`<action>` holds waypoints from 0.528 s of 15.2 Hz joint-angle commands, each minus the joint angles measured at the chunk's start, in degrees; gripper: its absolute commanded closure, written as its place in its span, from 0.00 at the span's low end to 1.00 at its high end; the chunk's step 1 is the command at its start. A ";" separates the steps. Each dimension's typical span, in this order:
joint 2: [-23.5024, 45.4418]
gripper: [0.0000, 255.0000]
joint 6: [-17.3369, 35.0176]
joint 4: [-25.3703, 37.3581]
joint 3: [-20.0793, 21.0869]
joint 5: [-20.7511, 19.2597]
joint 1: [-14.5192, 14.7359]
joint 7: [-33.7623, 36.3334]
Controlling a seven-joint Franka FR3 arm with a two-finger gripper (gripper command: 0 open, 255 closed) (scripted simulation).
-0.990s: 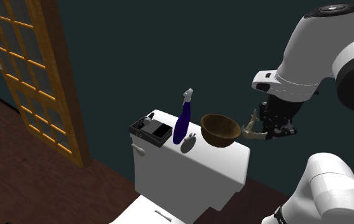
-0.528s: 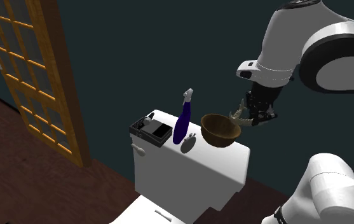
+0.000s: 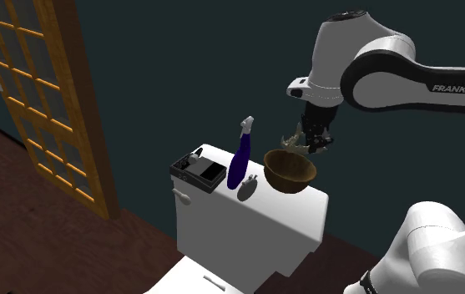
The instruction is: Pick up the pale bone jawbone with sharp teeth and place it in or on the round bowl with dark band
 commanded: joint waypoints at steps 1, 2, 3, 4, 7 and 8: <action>0.27 1.00 1.42 -1.11 -0.20 -0.17 -0.05 0.22; 0.22 1.00 2.14 -1.90 -0.24 -0.22 -0.04 0.41; 0.19 1.00 2.86 -2.68 -0.29 -0.28 -0.04 0.60; 0.17 1.00 3.59 -3.45 -0.34 -0.33 -0.04 0.80; 0.18 1.00 5.79 -5.72 -0.48 -0.53 -0.05 1.38; 0.21 1.00 6.53 -6.45 -0.52 -0.60 -0.06 1.58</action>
